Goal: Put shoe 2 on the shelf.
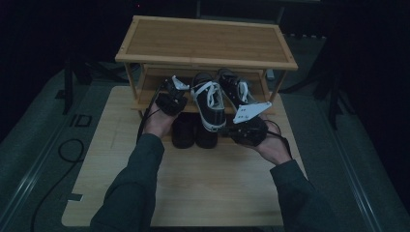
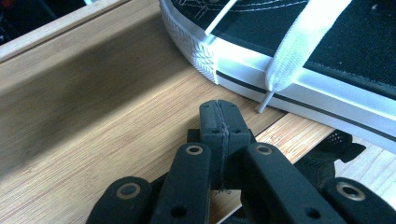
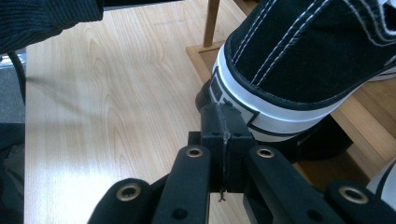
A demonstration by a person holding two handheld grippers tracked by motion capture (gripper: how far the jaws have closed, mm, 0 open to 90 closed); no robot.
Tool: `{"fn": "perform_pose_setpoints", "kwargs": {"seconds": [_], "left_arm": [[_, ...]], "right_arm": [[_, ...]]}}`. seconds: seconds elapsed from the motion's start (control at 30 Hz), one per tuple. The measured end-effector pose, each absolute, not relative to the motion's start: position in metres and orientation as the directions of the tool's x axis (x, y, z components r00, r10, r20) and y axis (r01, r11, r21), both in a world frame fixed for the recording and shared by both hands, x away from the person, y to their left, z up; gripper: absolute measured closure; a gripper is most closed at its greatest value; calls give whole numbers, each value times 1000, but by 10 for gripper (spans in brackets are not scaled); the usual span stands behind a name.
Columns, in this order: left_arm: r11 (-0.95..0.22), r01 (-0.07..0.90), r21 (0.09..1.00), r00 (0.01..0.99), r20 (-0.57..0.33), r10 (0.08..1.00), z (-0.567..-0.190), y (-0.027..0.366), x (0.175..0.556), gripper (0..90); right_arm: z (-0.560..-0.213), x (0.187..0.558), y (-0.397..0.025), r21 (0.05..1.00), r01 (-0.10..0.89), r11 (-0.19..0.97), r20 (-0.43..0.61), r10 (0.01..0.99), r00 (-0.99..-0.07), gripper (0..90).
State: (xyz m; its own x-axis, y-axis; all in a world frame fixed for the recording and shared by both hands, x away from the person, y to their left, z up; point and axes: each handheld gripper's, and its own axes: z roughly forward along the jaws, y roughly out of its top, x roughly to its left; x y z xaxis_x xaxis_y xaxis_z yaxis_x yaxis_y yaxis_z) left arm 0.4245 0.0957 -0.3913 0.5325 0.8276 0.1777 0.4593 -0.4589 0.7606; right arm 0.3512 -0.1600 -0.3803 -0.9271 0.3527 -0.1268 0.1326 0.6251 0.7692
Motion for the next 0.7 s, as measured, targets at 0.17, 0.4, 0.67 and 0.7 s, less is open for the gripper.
{"fn": "perform_pose_setpoints", "kwargs": {"seconds": [0.17,0.4,0.67,0.7], "left_arm": [[-452,458,765,530,173,830,-392,96,424,900],[-448,459,767,525,172,833,-393,96,423,900],[-466,454,759,533,188,825,-392,95,422,900],[-457,457,764,530,179,829,-392,95,422,900]], "right_arm": [[-380,351,-158,769,127,627,-133,351,-927,896],[-382,350,-154,772,116,625,-142,346,-927,899],[-384,351,-148,780,103,618,-149,343,-927,900],[-385,352,-147,784,104,612,-144,342,-929,900]]}}
